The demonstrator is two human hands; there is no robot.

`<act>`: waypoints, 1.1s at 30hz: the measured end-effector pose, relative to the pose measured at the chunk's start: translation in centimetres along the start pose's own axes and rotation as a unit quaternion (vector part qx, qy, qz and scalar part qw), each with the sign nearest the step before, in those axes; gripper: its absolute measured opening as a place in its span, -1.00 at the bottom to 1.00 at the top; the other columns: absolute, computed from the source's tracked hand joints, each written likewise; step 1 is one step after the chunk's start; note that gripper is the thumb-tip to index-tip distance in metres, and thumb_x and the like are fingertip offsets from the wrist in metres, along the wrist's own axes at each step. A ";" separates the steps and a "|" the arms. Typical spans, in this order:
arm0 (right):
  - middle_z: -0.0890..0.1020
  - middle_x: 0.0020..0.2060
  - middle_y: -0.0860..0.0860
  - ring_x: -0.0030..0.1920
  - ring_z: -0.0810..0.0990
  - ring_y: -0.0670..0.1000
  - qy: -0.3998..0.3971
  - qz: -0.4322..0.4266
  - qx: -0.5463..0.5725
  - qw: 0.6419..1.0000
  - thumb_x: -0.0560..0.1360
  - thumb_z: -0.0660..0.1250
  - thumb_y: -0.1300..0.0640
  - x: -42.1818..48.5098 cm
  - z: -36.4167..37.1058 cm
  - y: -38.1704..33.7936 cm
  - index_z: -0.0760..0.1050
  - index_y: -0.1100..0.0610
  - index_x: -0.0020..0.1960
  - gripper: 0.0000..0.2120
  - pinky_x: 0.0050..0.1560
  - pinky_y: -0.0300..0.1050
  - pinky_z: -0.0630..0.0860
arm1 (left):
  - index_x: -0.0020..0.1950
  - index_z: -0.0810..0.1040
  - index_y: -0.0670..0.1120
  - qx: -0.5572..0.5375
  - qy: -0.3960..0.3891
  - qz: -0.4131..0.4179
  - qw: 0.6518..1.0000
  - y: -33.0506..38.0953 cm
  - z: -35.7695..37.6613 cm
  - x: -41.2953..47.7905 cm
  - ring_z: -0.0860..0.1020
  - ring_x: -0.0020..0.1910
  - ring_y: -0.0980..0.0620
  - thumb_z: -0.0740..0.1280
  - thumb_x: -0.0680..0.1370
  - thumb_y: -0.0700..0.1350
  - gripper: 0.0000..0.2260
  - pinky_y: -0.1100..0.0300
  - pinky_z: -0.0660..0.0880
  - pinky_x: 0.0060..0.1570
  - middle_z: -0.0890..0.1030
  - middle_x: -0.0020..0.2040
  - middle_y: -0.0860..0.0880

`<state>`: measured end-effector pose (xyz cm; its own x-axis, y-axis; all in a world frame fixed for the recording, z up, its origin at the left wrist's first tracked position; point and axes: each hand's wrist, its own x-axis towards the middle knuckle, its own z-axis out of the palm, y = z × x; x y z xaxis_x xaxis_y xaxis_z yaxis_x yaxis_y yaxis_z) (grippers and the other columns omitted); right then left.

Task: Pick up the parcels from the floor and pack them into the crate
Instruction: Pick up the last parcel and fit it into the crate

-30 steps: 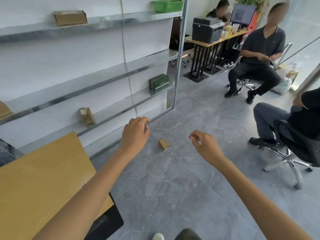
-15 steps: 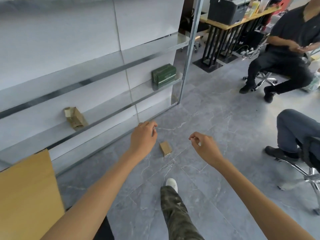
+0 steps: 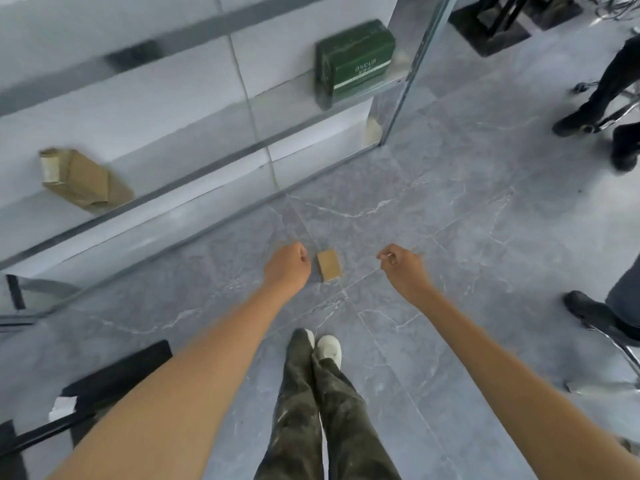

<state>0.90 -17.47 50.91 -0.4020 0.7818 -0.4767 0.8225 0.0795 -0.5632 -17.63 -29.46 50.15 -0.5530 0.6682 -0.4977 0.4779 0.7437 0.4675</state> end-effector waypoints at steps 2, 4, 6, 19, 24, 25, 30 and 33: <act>0.56 -0.19 0.08 -0.18 0.48 0.06 -0.011 0.027 0.009 1.000 0.57 0.20 0.21 5.5 4.3 2.9 0.55 0.24 0.05 -0.81 -0.17 -0.15 0.34 | 0.08 0.54 -0.18 0.006 -0.043 -0.016 0.999 -2.7 4.7 5.6 0.53 0.10 -0.14 0.20 0.56 -0.18 -0.82 0.06 0.43 0.01 0.60 0.07 -0.17; 0.56 -0.15 0.07 -0.14 0.50 0.08 -0.027 0.055 0.009 0.998 0.57 0.17 0.23 11.2 9.4 6.6 0.55 0.24 0.10 -0.78 -0.15 -0.16 0.33 | 0.01 0.50 -0.17 0.000 -0.084 -0.044 0.996 -5.7 10.3 11.4 0.51 0.02 -0.13 0.19 0.54 -0.19 -0.88 0.04 0.42 0.02 0.56 0.00 -0.19; 0.55 -0.14 0.07 -0.15 0.50 0.11 -0.048 0.078 -0.001 0.996 0.57 0.13 0.27 16.8 15.0 11.0 0.53 0.24 0.17 -0.74 -0.14 -0.15 0.34 | 0.01 0.48 -0.16 -0.023 -0.112 -0.083 0.990 -9.0 16.5 17.2 0.49 0.04 -0.13 0.19 0.54 -0.20 -0.88 0.04 0.40 0.06 0.53 0.02 -0.20; 0.30 0.44 0.15 0.36 0.36 0.15 -0.156 0.131 0.057 0.977 0.58 0.12 0.25 39.8 41.1 29.2 0.06 0.15 0.54 -0.45 0.25 -0.05 0.34 | 0.56 0.00 -0.01 -0.292 -0.239 -0.218 0.900 -23.4 46.0 38.3 0.16 0.49 -0.11 0.16 0.57 -0.32 -0.38 -0.04 0.24 0.41 0.07 0.56 -0.04; 0.42 0.25 0.07 0.18 0.43 0.08 -0.107 0.125 0.191 0.968 0.54 0.05 0.40 38.2 39.7 27.4 0.21 0.10 0.48 -0.46 0.19 -0.03 0.42 | 0.46 0.27 -0.08 -0.338 -0.309 -0.218 0.862 -20.7 44.2 36.5 0.26 0.41 -0.08 0.06 0.54 -0.47 -0.45 -0.10 0.35 0.28 0.27 0.49 -0.03; 0.44 0.18 0.03 0.15 0.44 0.05 -0.097 0.117 0.211 0.966 0.54 0.06 0.39 37.5 38.4 26.5 0.26 0.09 0.46 -0.48 0.22 -0.01 0.43 | 0.46 0.27 -0.10 -0.349 -0.299 -0.214 0.862 -20.0 42.7 35.5 0.24 0.45 -0.06 0.05 0.54 -0.49 -0.46 -0.11 0.35 0.27 0.27 0.49 -0.03; 0.44 0.31 0.00 0.25 0.46 0.04 -0.090 0.092 0.284 0.950 0.58 0.15 0.34 31.4 29.1 18.6 0.28 0.10 0.47 -0.53 0.27 0.03 0.48 | 0.44 0.28 -0.11 -0.366 -0.226 -0.172 0.886 -14.7 30.6 29.3 0.23 0.46 0.00 0.06 0.55 -0.47 -0.49 0.01 0.39 0.18 0.26 0.48 -0.05; 0.46 0.30 0.04 0.25 0.48 0.07 -0.071 0.066 0.331 0.939 0.58 0.19 0.33 26.8 22.1 12.0 0.32 0.12 0.44 -0.55 0.11 -0.09 0.55 | 0.38 0.34 -0.12 -0.350 -0.186 -0.137 0.908 -10.7 22.1 25.8 0.28 0.43 -0.03 0.06 0.54 -0.46 -0.53 0.10 0.33 0.17 0.31 0.44 -0.06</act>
<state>-8.86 -9.24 16.45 -0.4028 0.6637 -0.6302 0.4578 -0.4502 -0.7667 -21.91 -19.73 16.22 -0.2547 0.5172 -0.8171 -0.2663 0.7748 0.5734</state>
